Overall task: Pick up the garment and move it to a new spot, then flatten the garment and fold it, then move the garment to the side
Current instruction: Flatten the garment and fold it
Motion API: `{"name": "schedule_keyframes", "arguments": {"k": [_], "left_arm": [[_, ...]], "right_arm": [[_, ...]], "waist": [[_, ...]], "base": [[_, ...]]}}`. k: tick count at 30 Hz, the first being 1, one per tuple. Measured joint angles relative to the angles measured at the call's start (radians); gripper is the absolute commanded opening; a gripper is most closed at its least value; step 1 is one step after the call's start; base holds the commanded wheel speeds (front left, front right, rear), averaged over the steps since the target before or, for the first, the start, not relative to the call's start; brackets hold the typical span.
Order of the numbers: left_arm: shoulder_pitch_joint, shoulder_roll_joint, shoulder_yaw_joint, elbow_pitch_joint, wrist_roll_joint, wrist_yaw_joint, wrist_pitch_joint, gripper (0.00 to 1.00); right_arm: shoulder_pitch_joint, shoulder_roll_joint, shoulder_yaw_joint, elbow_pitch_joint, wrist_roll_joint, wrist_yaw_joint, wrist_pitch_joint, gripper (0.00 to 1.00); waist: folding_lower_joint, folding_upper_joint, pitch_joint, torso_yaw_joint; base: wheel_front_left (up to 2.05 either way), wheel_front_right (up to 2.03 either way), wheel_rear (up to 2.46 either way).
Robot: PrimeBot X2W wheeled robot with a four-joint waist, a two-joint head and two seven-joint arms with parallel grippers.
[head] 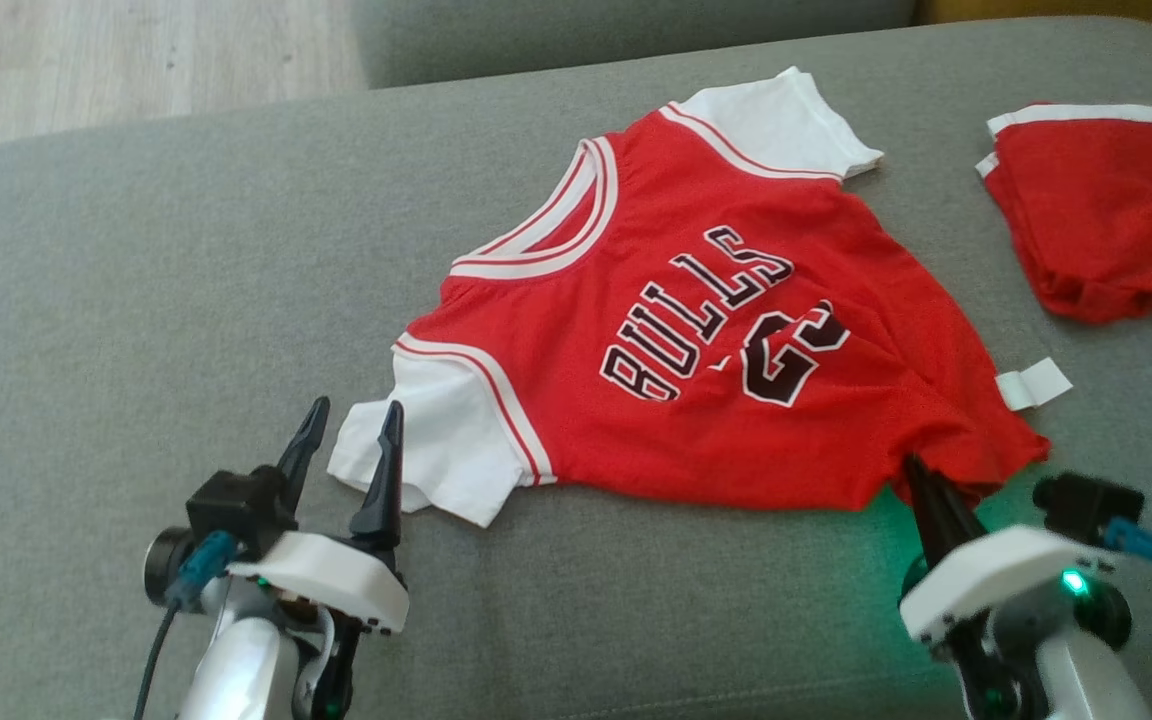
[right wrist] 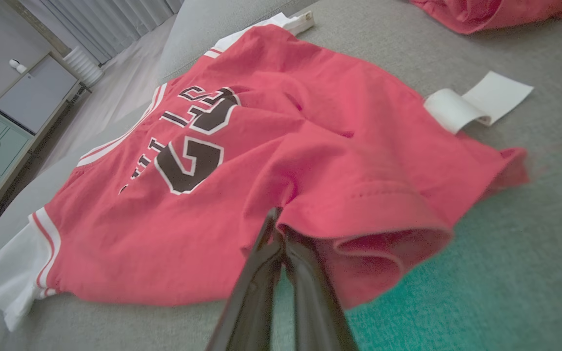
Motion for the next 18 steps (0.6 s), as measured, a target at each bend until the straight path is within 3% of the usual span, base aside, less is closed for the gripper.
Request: {"name": "schedule_keyframes", "arguments": {"k": [8, 18], "left_arm": [[-0.004, 0.0, -0.018, 0.011, 0.001, -0.002, 0.0, 1.0], [-0.024, 0.0, -0.043, 0.014, 0.0, -0.01, 0.0, 1.0]], "right_arm": [[-0.177, 0.0, -0.027, 0.177, 0.019, 0.0, -0.013, 0.0], [-0.365, -0.029, -0.135, 0.359, 0.062, 0.0, 0.009, 0.0]], "waist": [[0.0, 0.0, 0.018, 0.03], [0.0, 0.0, 0.027, 0.077]], "base": [[0.0, 0.0, 0.0], [0.0, 0.0, 0.0]]}}
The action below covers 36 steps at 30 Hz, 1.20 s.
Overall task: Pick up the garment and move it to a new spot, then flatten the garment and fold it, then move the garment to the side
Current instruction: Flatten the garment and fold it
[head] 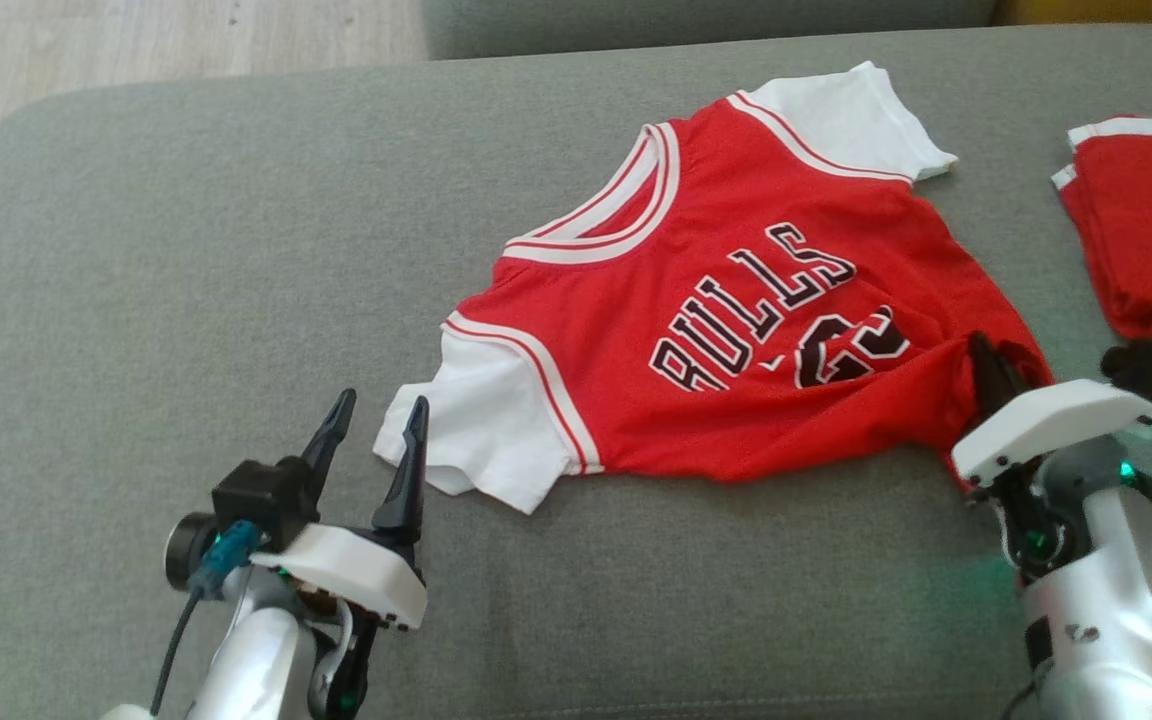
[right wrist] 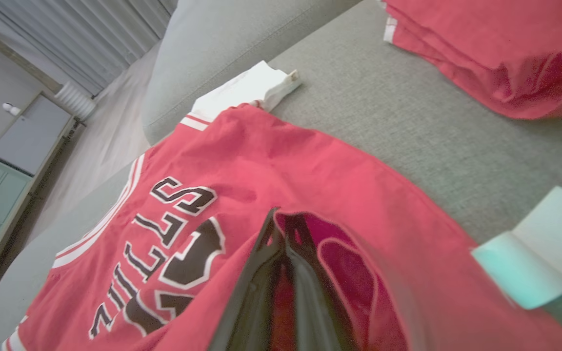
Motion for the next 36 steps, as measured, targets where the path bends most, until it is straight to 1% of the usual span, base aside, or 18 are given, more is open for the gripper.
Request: {"name": "schedule_keyframes", "arguments": {"k": [3, 4, 5, 9, 12, 14, 20, 24, 29, 32, 34, 36], "left_arm": [[0.0, 0.0, -0.007, 0.0, 0.0, 0.0, 0.0, 1.0], [0.0, 0.0, -0.01, 0.0, 0.0, 0.0, 0.0, 1.0], [0.0, 0.0, -0.011, 0.0, 0.0, 0.0, 0.0, 1.0], [0.0, 0.0, -0.012, 0.001, 0.0, 0.001, 0.0, 1.0], [0.0, 0.0, -0.011, 0.0, 0.0, 0.002, 0.0, 1.0], [0.0, 0.0, -0.01, 0.0, 0.0, 0.009, 0.0, 1.0], [0.0, 0.0, -0.009, 0.0, -0.01, 0.01, 0.0, 1.0], [0.001, 0.0, -0.004, -0.001, -0.01, 0.01, 0.0, 1.0], [0.003, 0.0, 0.015, -0.011, -0.016, 0.014, 0.0, 1.0], [0.004, 0.0, 0.016, -0.019, -0.016, 0.018, 0.0, 1.0], [0.004, 0.0, 0.017, -0.022, -0.016, 0.018, 0.0, 1.0], [0.004, 0.0, 0.017, -0.025, -0.016, 0.018, 0.0, 1.0]], "right_arm": [[-0.029, -0.015, -0.013, 0.065, -0.015, 0.0, 0.0, 0.0], [-0.034, -0.023, -0.01, 0.085, -0.035, 0.0, -0.005, 0.77], [-0.042, -0.033, -0.009, 0.109, -0.054, 0.0, -0.013, 1.0], [-0.058, -0.071, -0.003, 0.198, -0.122, 0.0, -0.039, 1.0], [-0.067, -0.083, -0.002, 0.235, -0.155, 0.0, -0.061, 1.0], [-0.069, -0.091, -0.001, 0.246, -0.169, 0.0, -0.065, 1.0], [-0.066, -0.115, -0.003, 0.241, -0.173, 0.0, -0.08, 1.0], [-0.04, -0.131, -0.006, 0.17, -0.158, 0.0, -0.094, 1.0], [0.06, -0.13, 0.01, 0.002, -0.148, 0.0, -0.16, 1.0], [0.135, -0.112, 0.013, -0.12, -0.143, 0.0, -0.207, 1.0], [0.187, -0.085, 0.022, -0.201, -0.143, 0.0, -0.229, 1.0], [0.243, -0.053, 0.054, -0.269, -0.143, 0.0, -0.235, 1.0]], "waist": [[0.0, 0.0, 0.003, 0.009], [0.0, 0.0, 0.004, 0.011], [0.0, 0.0, 0.005, 0.012], [0.0, 0.0, 0.003, 0.012], [0.0, 0.0, 0.0, 0.006], [0.0, 0.0, -0.001, -0.002], [0.0, 0.0, -0.01, -0.021], [0.0, 0.0, -0.022, -0.039], [0.0, 0.0, -0.037, -0.066], [0.0, 0.0, -0.043, -0.08], [0.0, 0.0, -0.043, -0.085], [0.0, 0.0, -0.043, -0.088]], "base": [[0.0, 0.0, 0.0], [0.0, 0.0, 0.0], [0.0, 0.0, 0.0], [0.0, 0.0, 0.0], [0.0, 0.0, 0.0], [0.0, 0.0, 0.0], [0.0, 0.0, 0.0], [0.0, 0.0, 0.0], [0.0, 0.0, 0.0], [0.0, 0.0, 0.0], [0.0, 0.0, 0.0], [0.0, 0.0, 0.0]]}}
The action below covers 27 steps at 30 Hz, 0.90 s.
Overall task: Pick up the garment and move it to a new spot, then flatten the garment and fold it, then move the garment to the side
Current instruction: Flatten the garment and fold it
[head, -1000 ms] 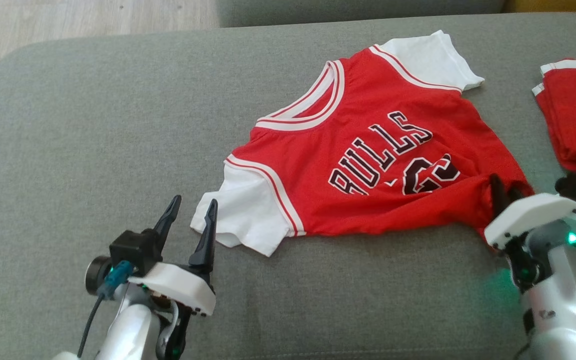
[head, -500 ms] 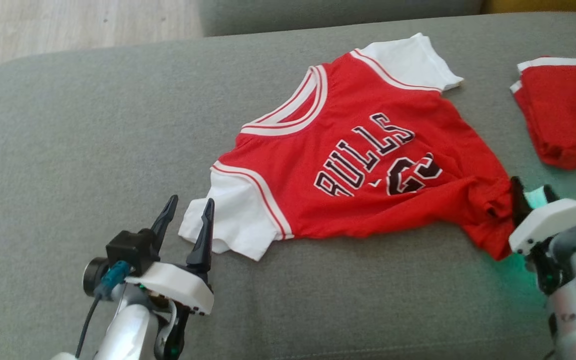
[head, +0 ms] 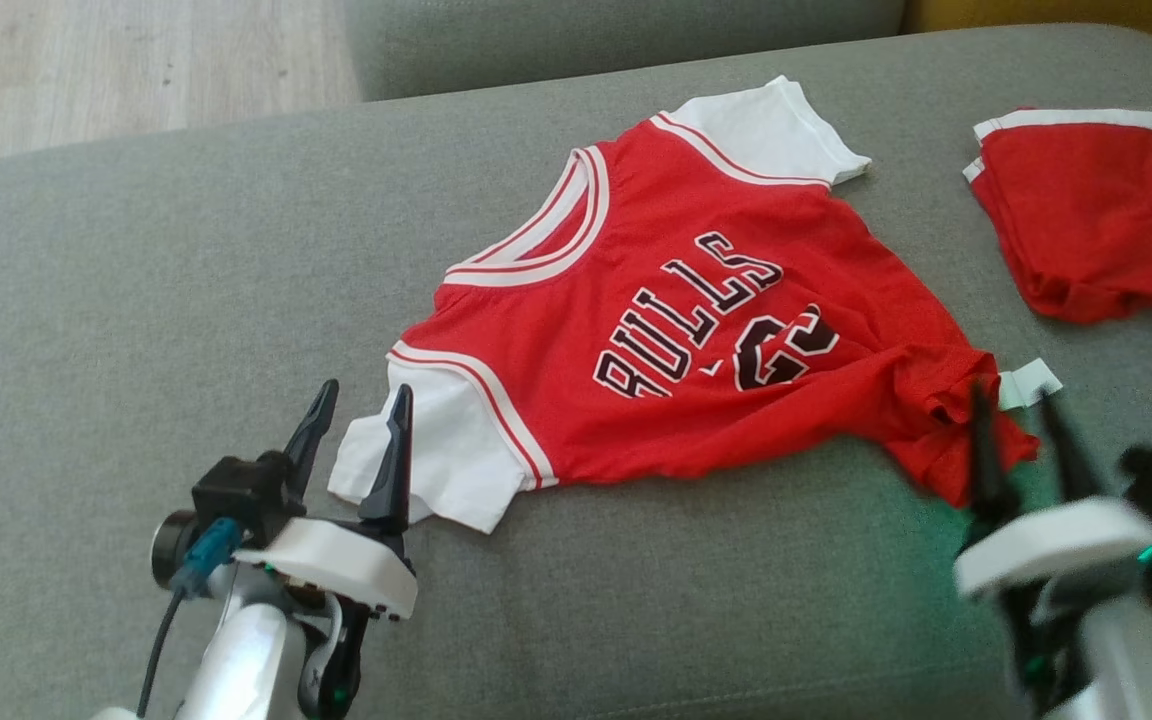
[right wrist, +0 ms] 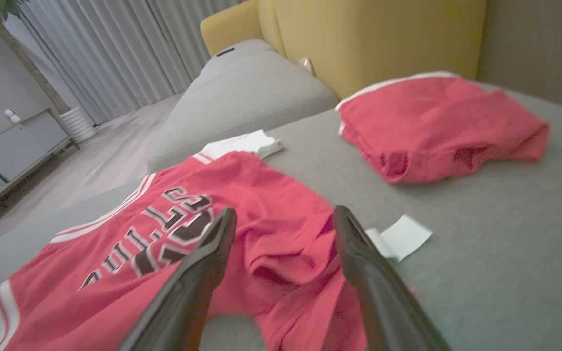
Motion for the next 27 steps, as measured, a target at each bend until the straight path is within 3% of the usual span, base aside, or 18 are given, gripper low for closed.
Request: {"name": "schedule_keyframes", "arguments": {"k": [4, 15, 21, 27], "left_arm": [[0.0, 0.0, 0.0, -0.004, 0.0, 0.0, 0.0, 1.0], [-0.001, 0.0, -0.001, -0.004, 0.003, -0.009, 0.0, 1.0], [-0.002, 0.0, -0.004, -0.003, 0.003, -0.009, 0.0, 1.0], [-0.003, 0.0, -0.01, -0.002, 0.003, -0.009, 0.0, 1.0]], "right_arm": [[0.102, 0.055, 0.045, -0.071, 0.015, 0.0, 0.003, 1.0], [0.137, 0.072, 0.087, -0.095, 0.026, 0.0, 0.048, 1.0], [0.124, 0.078, 0.148, -0.053, 0.115, 0.0, 0.128, 1.0], [0.071, 0.081, 0.139, 0.063, 0.178, 0.0, 0.158, 1.0]], "waist": [[0.0, 0.0, 0.005, -0.004], [0.0, 0.0, 0.027, 0.017], [0.0, 0.0, 0.038, 0.034], [0.0, 0.0, 0.048, 0.054]], "base": [[0.0, 0.0, 0.0], [0.0, 0.0, 0.0], [0.0, 0.0, 0.0], [0.0, 0.0, 0.0]]}}
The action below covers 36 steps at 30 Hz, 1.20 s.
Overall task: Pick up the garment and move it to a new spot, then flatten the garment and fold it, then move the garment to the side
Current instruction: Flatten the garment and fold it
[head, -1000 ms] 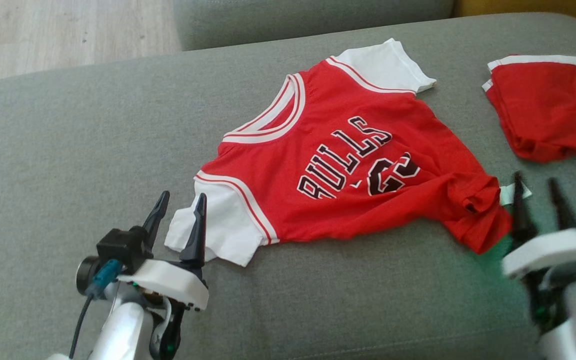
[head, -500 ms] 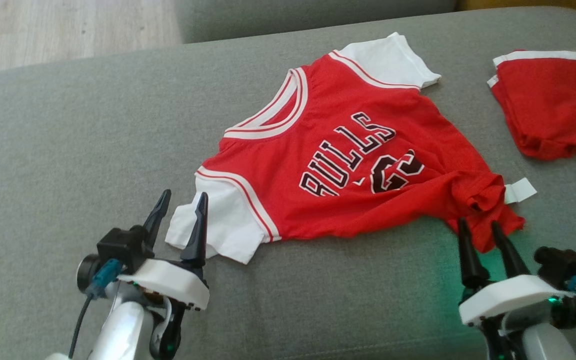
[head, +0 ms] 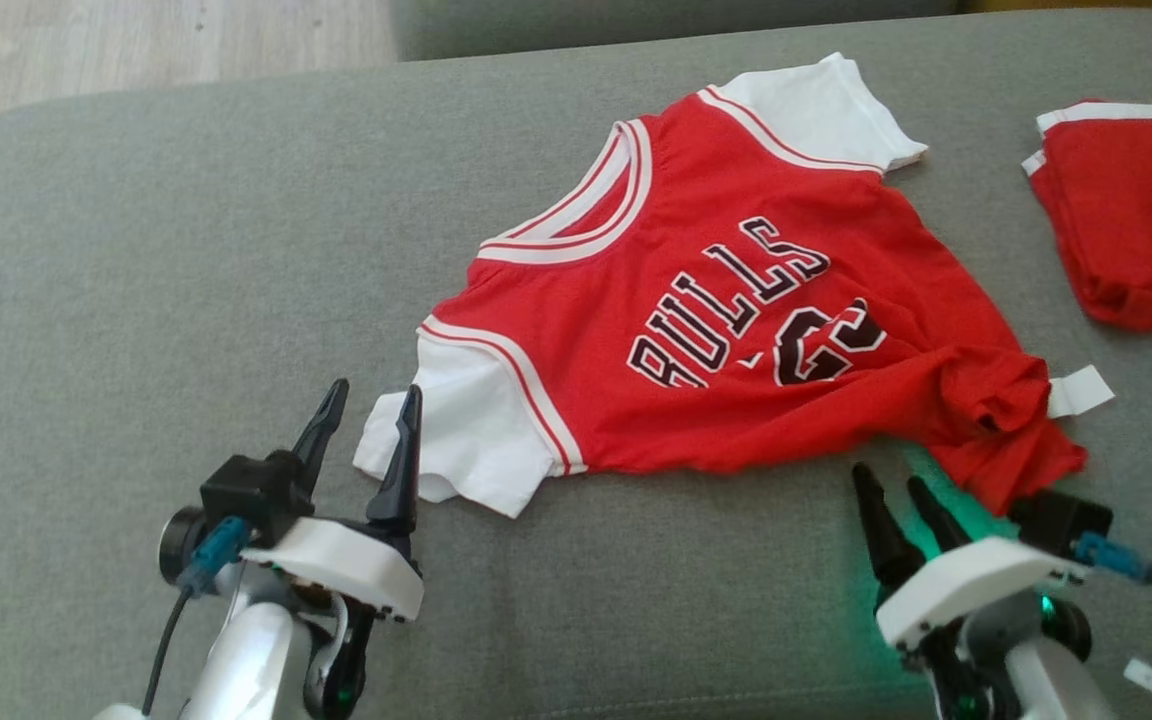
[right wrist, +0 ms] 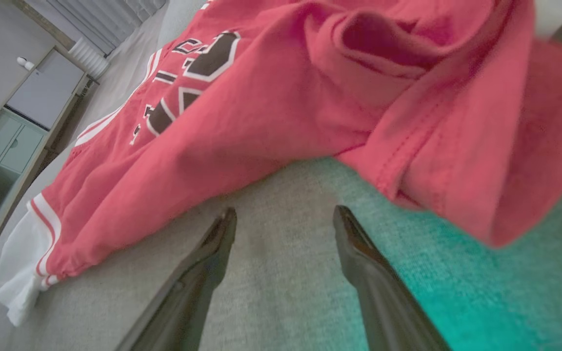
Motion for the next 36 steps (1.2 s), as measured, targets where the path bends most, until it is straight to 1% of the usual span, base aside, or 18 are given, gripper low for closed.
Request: {"name": "schedule_keyframes", "arguments": {"k": [5, 9, 13, 14, 15, 16, 20, 24, 27, 30, 36], "left_arm": [[-0.001, 0.0, -0.002, 0.0, 0.0, 0.0, 0.0, 1.0], [-0.009, 0.0, -0.009, 0.0, 0.0, 0.0, 0.0, 1.0], [-0.024, 0.0, -0.014, 0.002, 0.0, 0.0, 0.0, 1.0], [-0.024, 0.0, -0.014, 0.002, 0.0, 0.0, 0.0, 1.0], [-0.024, 0.0, -0.014, 0.003, 0.0, 0.0, 0.0, 1.0], [-0.024, 0.0, -0.014, 0.006, 0.0, 0.0, 0.0, 1.0], [-0.023, 0.0, -0.013, 0.011, 0.0, 0.0, 0.0, 1.0], [-0.021, 0.0, -0.013, 0.011, -0.002, 0.0, 0.0, 1.0], [-0.017, 0.0, -0.014, 0.012, -0.002, 0.001, 0.0, 1.0], [-0.014, 0.0, -0.014, 0.012, -0.002, 0.001, 0.0, 1.0], [0.01, 0.0, -0.019, 0.012, -0.012, 0.005, 0.0, 1.0]], "right_arm": [[-0.092, 0.0, 0.006, 0.088, -0.023, 0.0, -0.019, 1.0], [-0.158, -0.015, 0.036, 0.159, -0.095, 0.0, -0.05, 1.0], [-0.207, -0.032, 0.071, 0.208, -0.143, 0.0, -0.109, 1.0], [-0.216, -0.033, 0.077, 0.214, -0.153, 0.0, -0.127, 0.8], [-0.22, -0.036, 0.082, 0.216, -0.165, 0.0, -0.146, 0.12], [-0.225, -0.042, 0.089, 0.218, -0.183, 0.0, -0.164, 0.0], [-0.231, -0.063, 0.097, 0.216, -0.229, 0.0, -0.214, 0.0], [-0.228, -0.063, 0.078, 0.198, -0.261, 0.0, -0.223, 0.0], [-0.22, -0.064, 0.056, 0.148, -0.3, 0.0, -0.22, 0.0], [-0.19, -0.064, 0.031, 0.076, -0.336, 0.0, -0.177, 0.0], [-0.084, -0.063, 0.004, -0.1, -0.373, 0.0, -0.015, 0.0]], "waist": [[0.0, 0.0, 0.013, 0.013], [0.0, 0.0, 0.023, 0.022], [0.0, 0.0, 0.025, 0.025], [0.0, 0.0, 0.024, 0.025], [0.0, 0.0, 0.022, 0.024], [0.0, 0.0, 0.02, 0.024], [0.0, 0.0, 0.008, 0.018], [0.0, 0.0, -0.002, 0.013], [0.0, 0.0, -0.015, 0.008], [0.0, 0.0, -0.029, 0.004], [0.0, 0.0, -0.05, -0.001]], "base": [[0.0, 0.0, 0.0], [0.0, 0.0, 0.0], [0.0, 0.0, 0.0], [0.0, 0.0, 0.0], [0.0, 0.0, 0.0], [0.0, 0.0, 0.0], [0.0, 0.0, 0.0], [0.0, 0.0, 0.0], [0.0, 0.0, 0.0], [0.0, 0.0, 0.0], [0.0, 0.0, 0.0]]}}
